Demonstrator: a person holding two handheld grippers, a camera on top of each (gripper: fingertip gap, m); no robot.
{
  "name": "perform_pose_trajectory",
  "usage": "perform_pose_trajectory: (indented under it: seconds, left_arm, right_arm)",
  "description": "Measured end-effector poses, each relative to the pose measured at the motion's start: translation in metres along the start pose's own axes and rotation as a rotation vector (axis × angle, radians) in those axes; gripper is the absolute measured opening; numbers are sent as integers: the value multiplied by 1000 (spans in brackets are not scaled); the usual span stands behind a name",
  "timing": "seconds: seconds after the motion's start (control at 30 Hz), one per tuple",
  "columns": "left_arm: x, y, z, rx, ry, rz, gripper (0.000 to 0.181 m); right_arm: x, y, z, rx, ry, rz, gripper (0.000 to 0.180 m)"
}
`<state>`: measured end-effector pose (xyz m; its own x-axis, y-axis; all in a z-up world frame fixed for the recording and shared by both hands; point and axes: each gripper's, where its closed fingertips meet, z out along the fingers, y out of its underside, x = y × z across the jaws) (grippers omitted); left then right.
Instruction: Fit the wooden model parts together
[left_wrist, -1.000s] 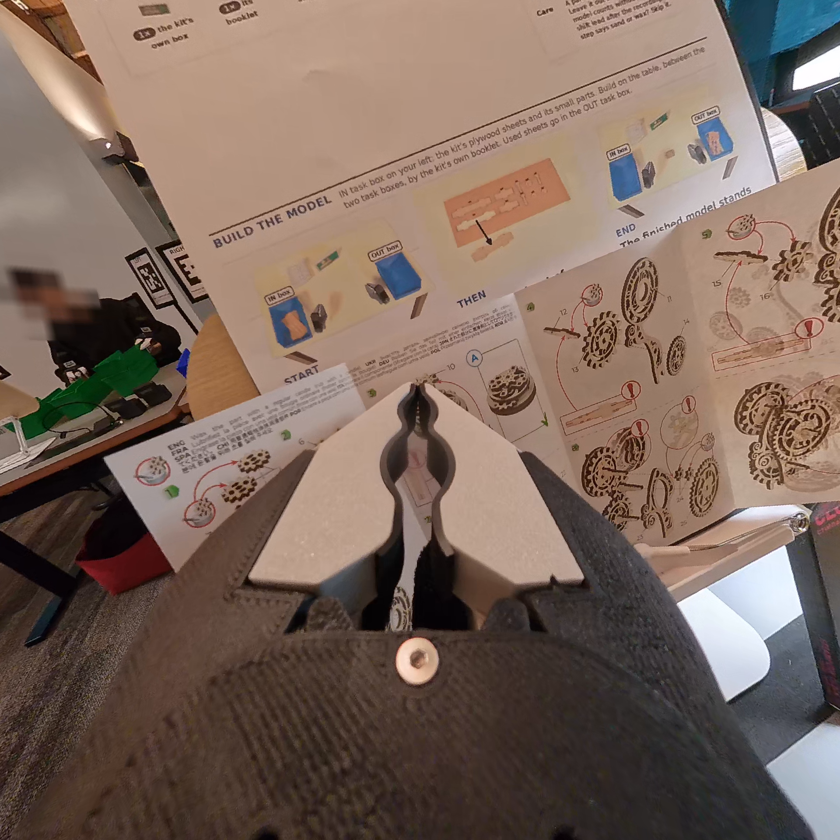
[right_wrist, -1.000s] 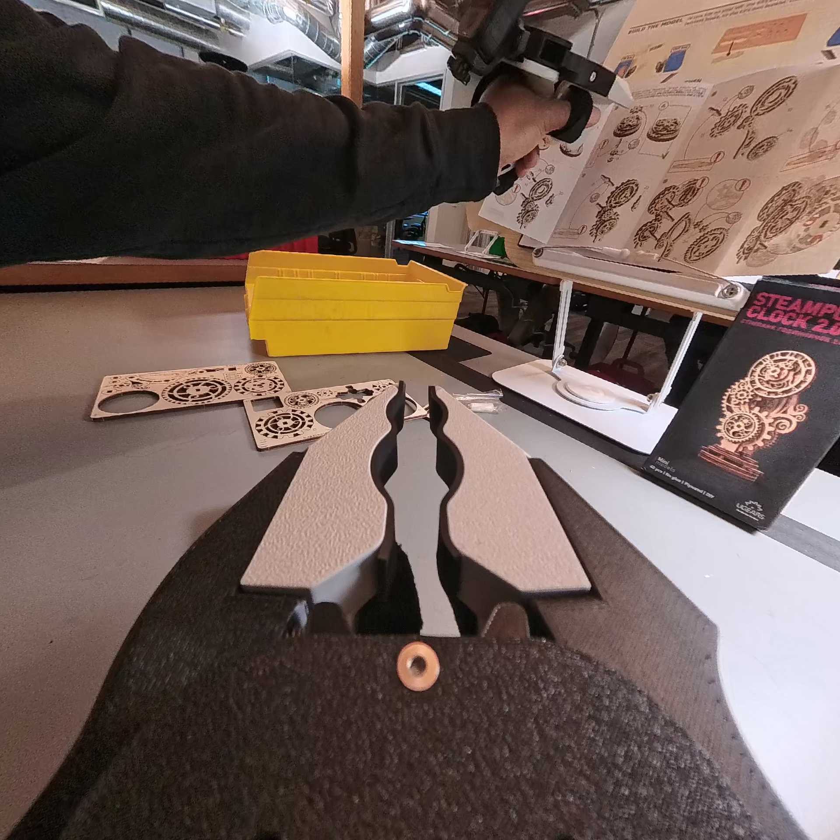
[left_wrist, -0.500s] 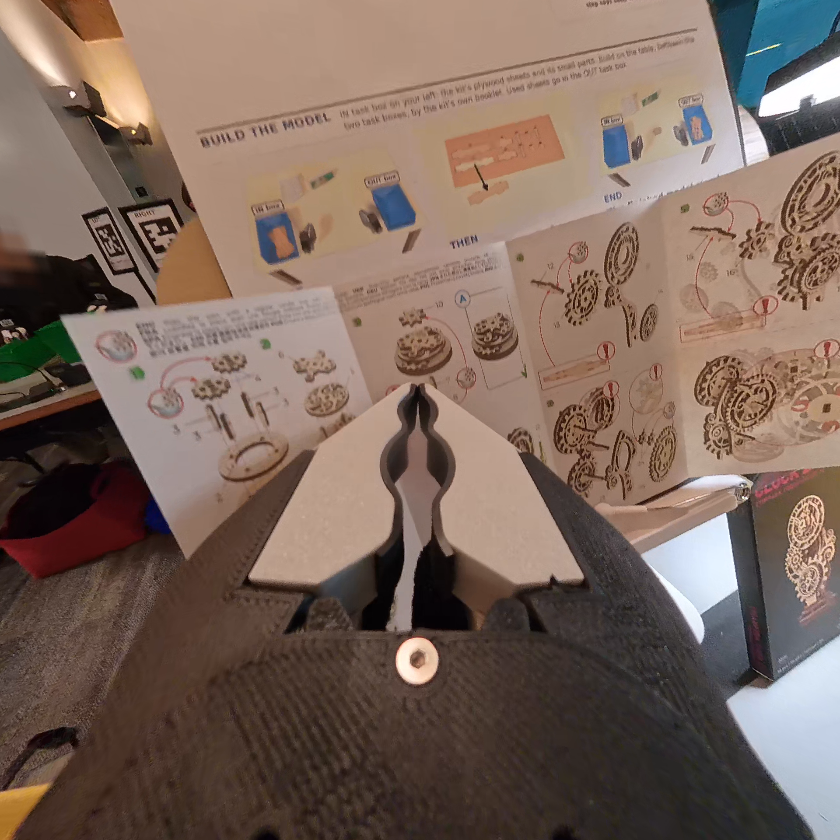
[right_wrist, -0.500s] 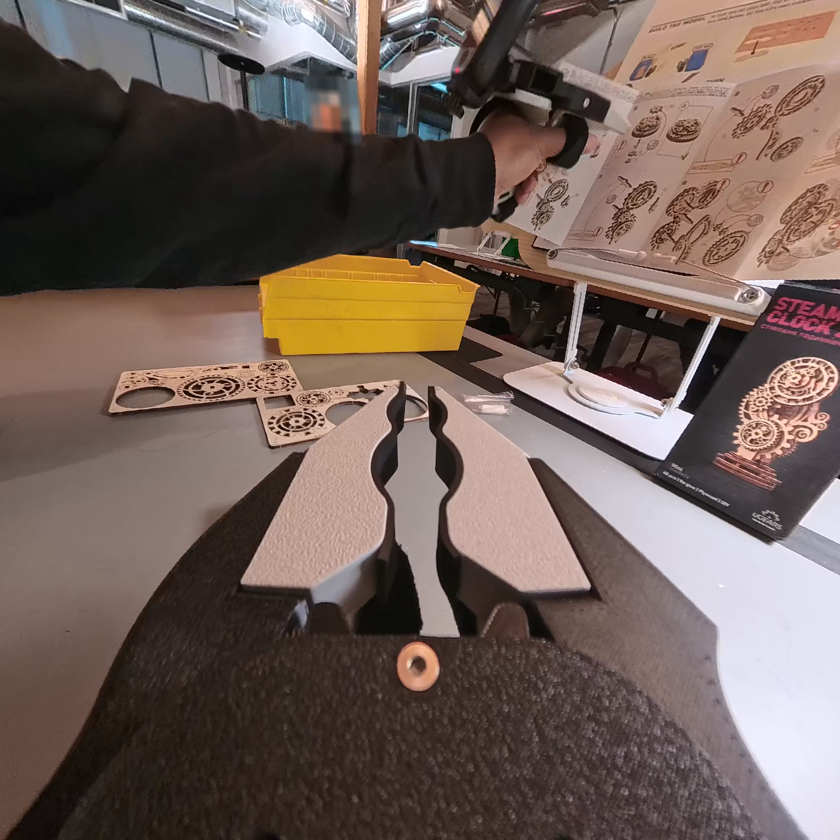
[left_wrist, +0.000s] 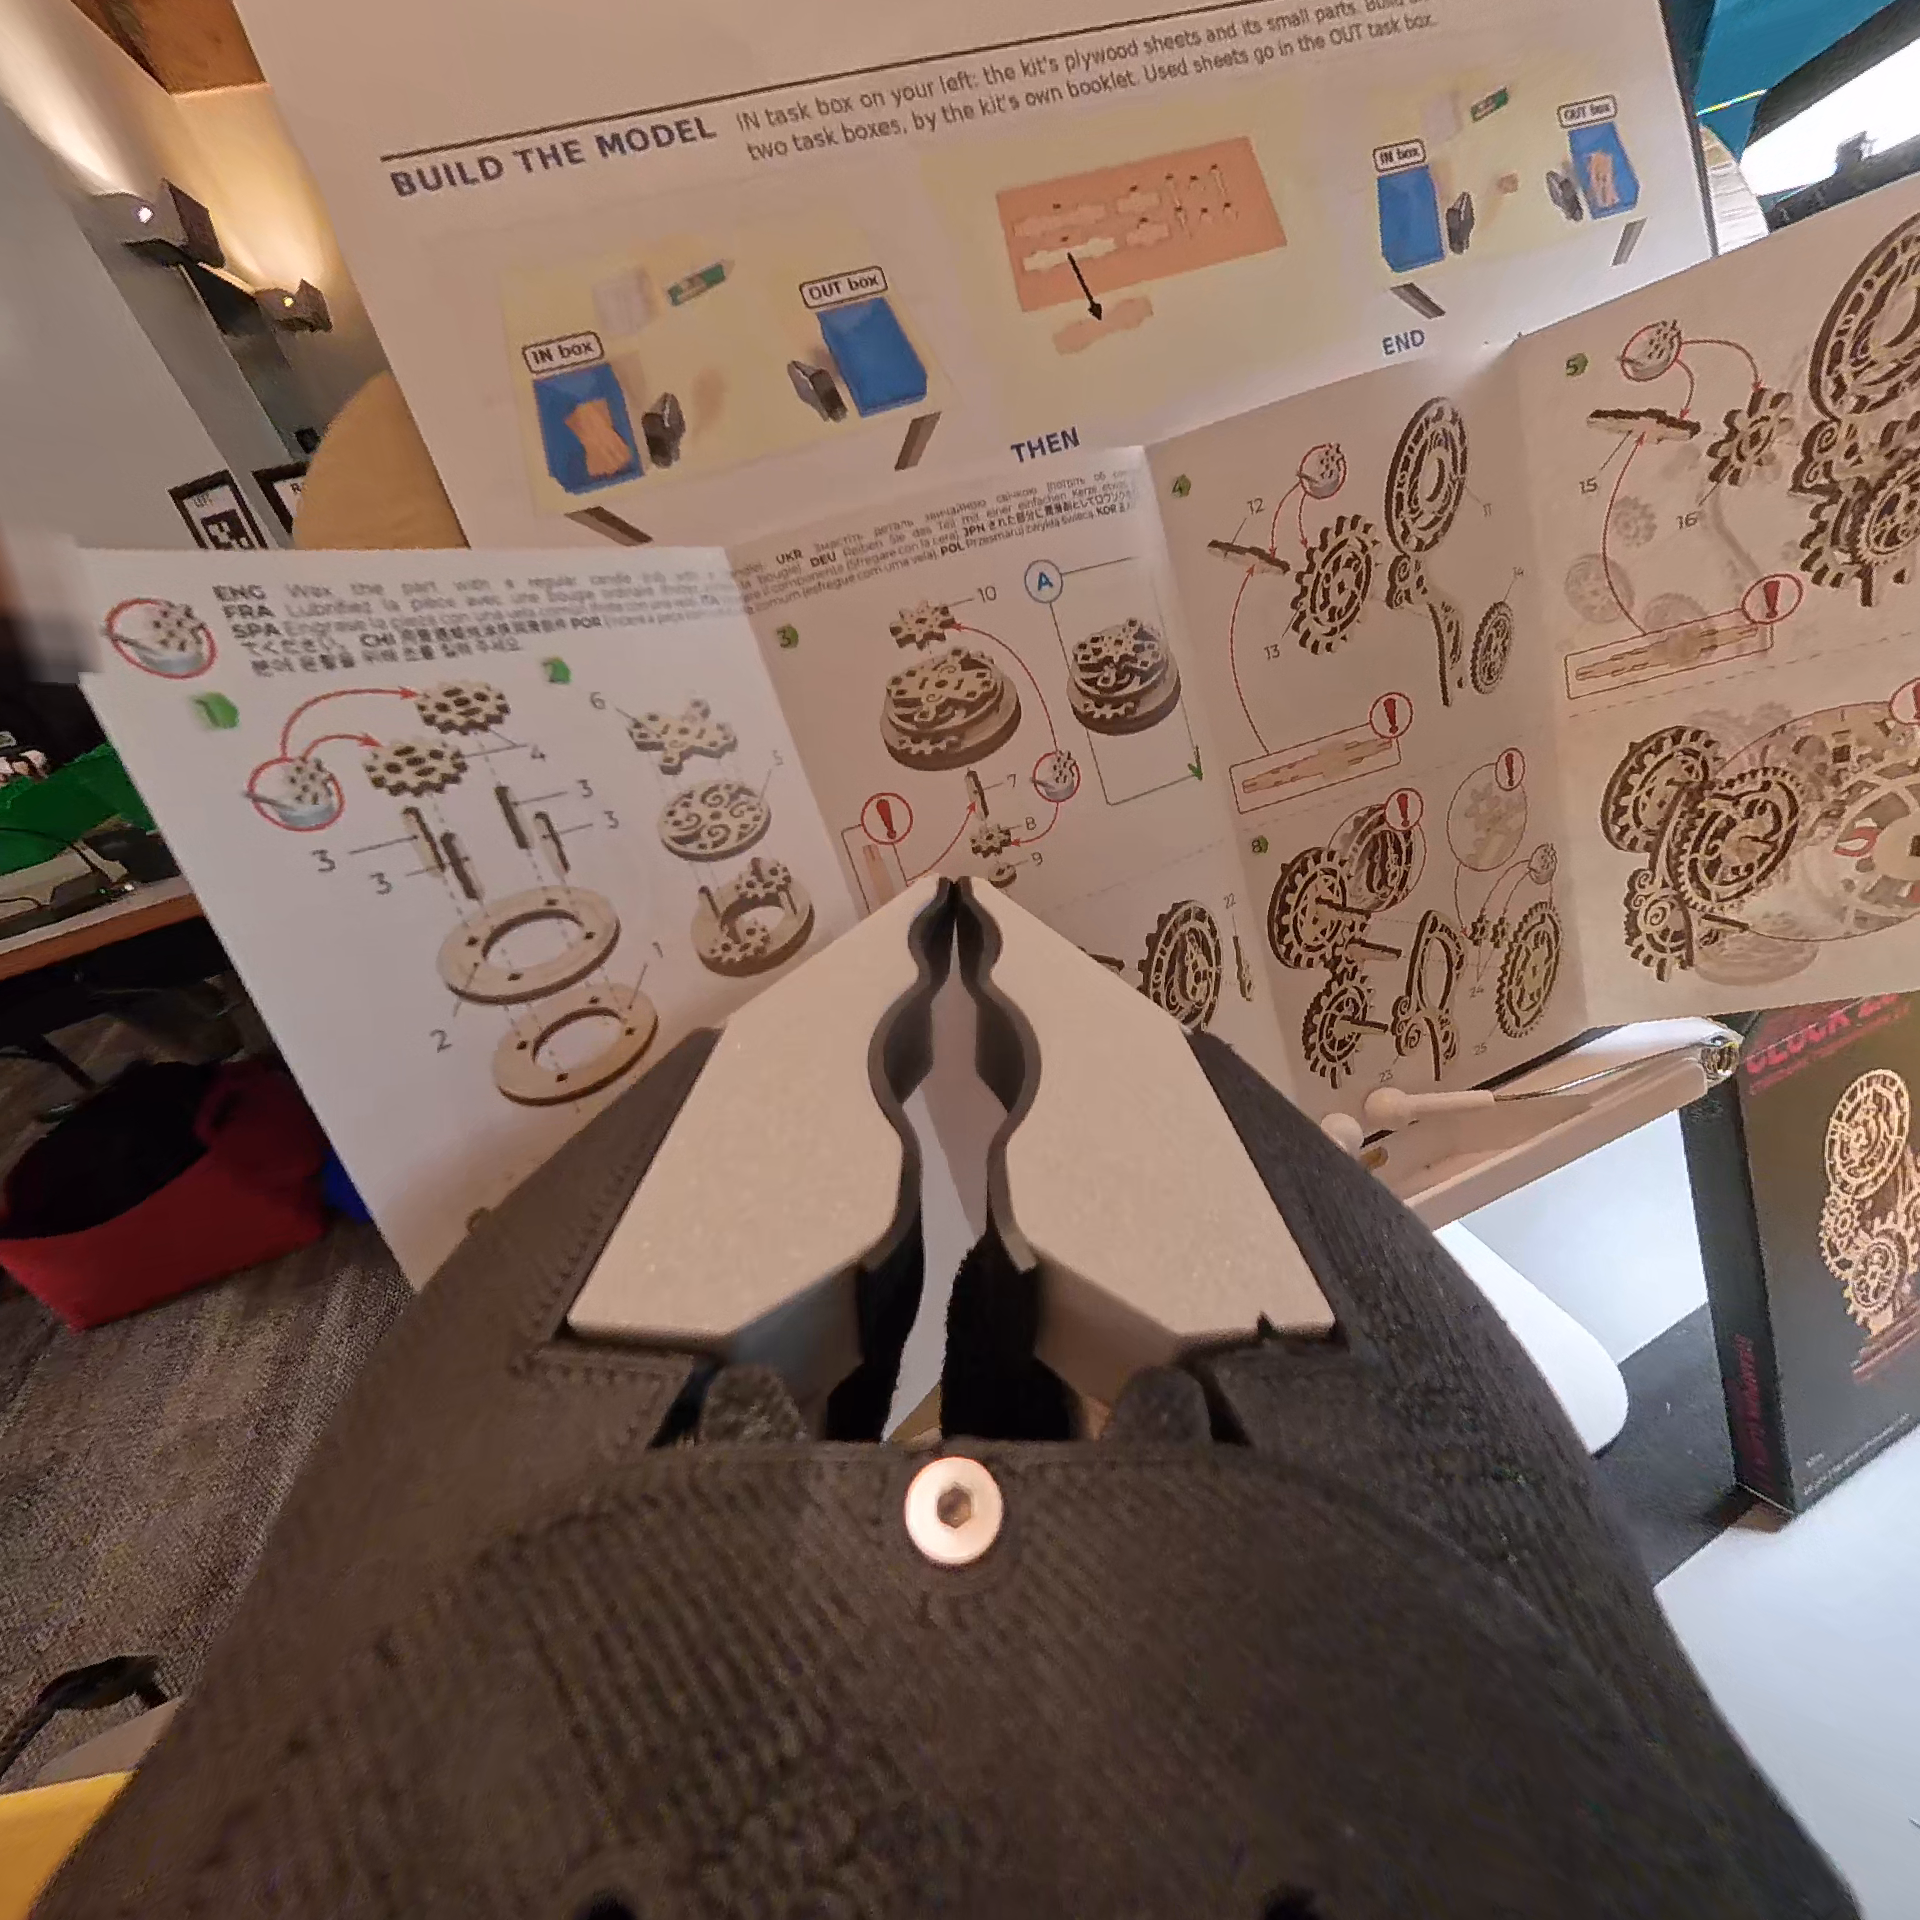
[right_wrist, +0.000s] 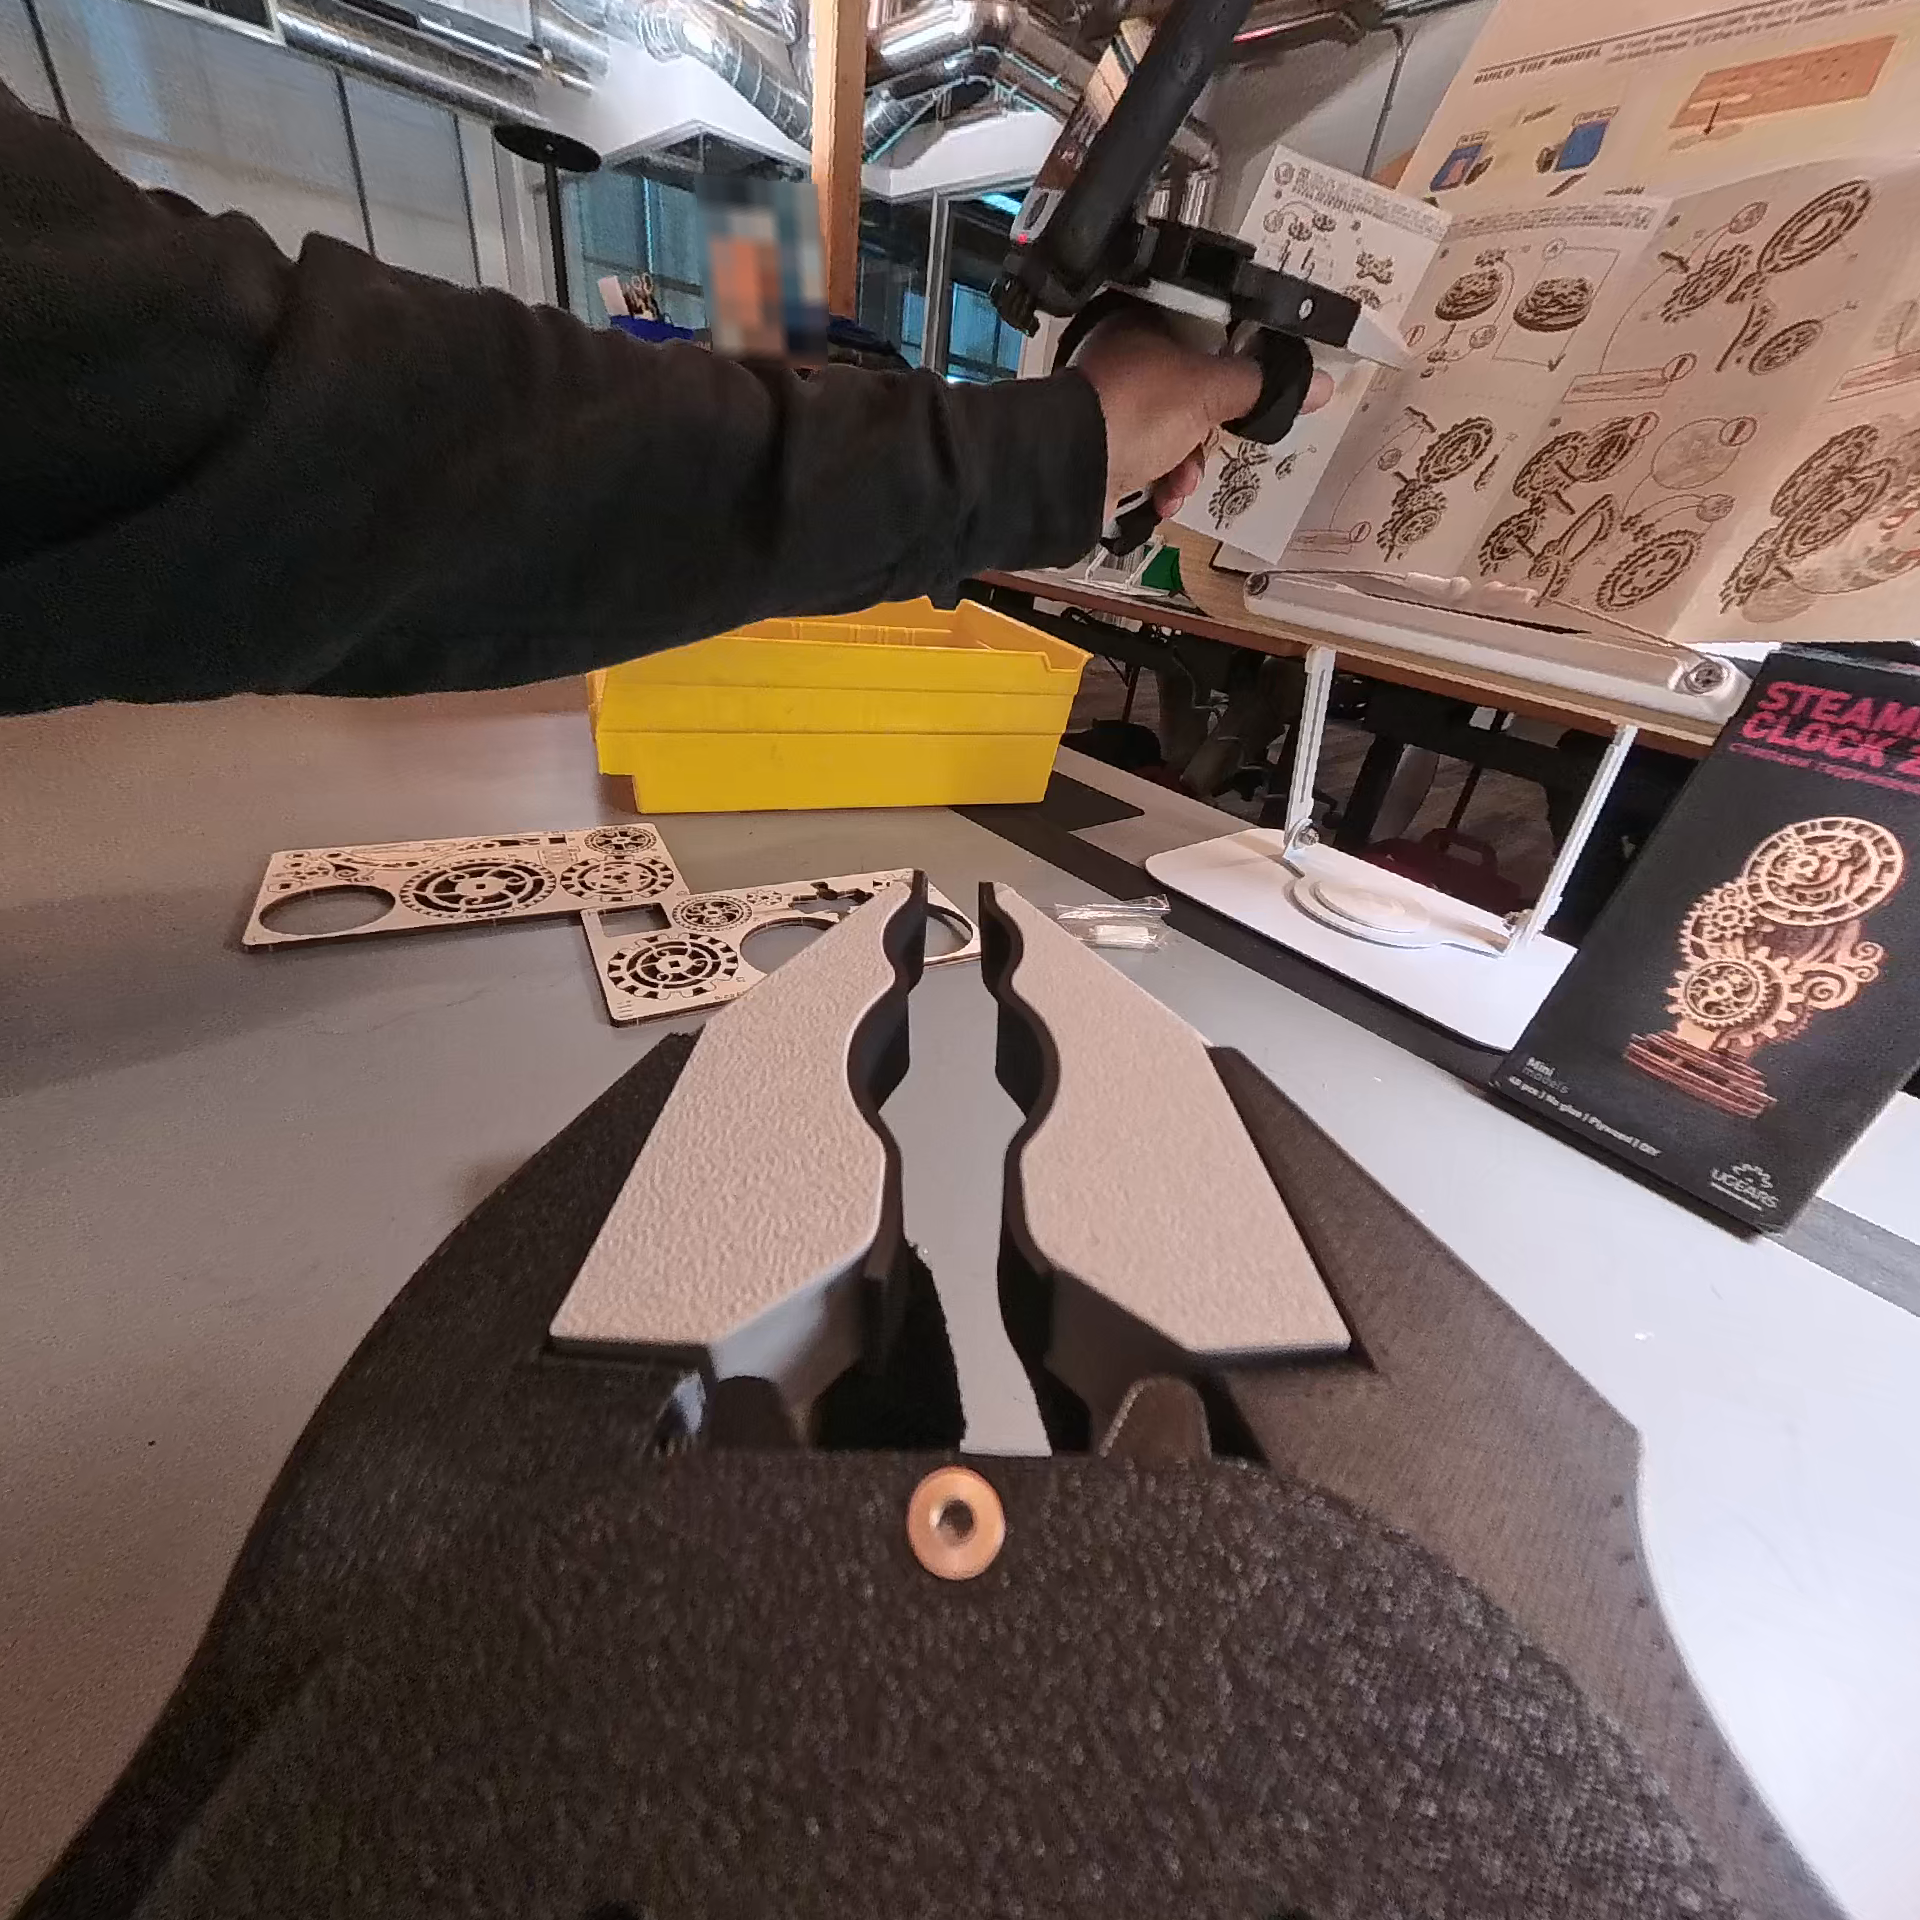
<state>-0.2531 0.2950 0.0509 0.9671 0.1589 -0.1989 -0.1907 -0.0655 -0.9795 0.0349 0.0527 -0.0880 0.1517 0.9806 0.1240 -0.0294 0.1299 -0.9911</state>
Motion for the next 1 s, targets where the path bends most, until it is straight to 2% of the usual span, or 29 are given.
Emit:
perform_pose_trajectory:
  seconds: [1.0]
  left_arm:
    - [5,14,-8,-20,14,22,0]
  right_arm:
    - [-2,2,2,-8,-6,2,8]
